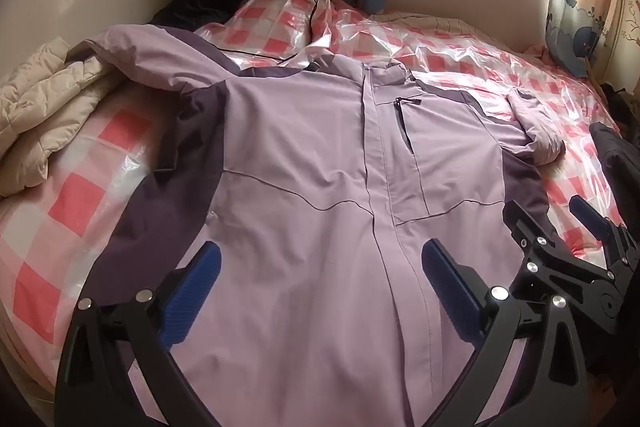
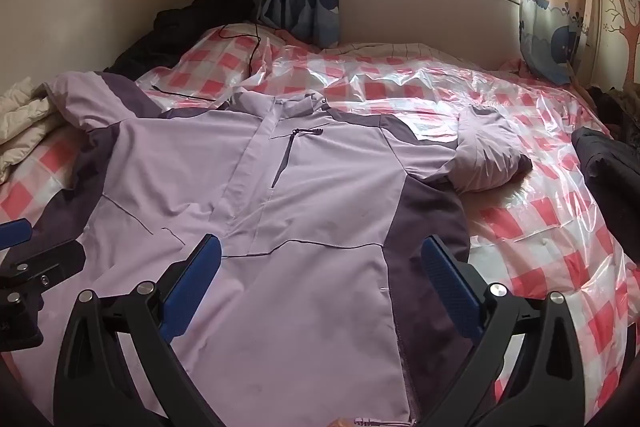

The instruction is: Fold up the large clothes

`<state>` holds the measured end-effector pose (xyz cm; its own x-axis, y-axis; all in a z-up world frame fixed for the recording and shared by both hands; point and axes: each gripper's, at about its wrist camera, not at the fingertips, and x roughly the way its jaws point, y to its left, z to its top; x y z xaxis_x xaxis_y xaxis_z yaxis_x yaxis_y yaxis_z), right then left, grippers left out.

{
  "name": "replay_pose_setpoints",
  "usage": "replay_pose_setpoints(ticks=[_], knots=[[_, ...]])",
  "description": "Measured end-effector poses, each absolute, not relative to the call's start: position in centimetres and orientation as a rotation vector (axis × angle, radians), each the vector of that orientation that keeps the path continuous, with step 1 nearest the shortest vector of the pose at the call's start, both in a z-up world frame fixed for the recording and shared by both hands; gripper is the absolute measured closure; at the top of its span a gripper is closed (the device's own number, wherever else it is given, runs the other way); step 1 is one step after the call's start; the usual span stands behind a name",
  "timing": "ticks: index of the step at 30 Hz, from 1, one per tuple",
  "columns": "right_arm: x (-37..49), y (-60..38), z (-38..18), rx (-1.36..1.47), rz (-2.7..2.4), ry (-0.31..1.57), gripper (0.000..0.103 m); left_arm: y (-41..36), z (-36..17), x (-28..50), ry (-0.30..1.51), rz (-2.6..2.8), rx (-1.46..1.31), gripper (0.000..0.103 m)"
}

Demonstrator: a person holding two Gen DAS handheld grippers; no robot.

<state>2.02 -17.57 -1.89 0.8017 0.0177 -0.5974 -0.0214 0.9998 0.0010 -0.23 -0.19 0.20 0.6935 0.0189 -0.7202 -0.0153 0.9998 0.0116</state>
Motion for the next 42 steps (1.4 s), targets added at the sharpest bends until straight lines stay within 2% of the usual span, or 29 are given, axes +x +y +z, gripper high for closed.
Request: replay_pose_setpoints(ticks=[4, 8, 42], knots=[[2.2, -17.5, -2.1, -0.021, 0.013, 0.654, 0.006, -1.6, 0.5, -2.1, 0.745, 0.071, 0.072, 0.007], [2.2, -17.3, -2.2, -0.024, 0.01, 0.654, 0.006, 0.2, 0.4, -0.4, 0.796, 0.021, -0.005, 0.007], [1.8, -18.1, -2.2, -0.013, 0.008, 0.666, 0.006, -0.4, -1.6, 1.6, 0.89, 0.014, -0.006, 0.007]])
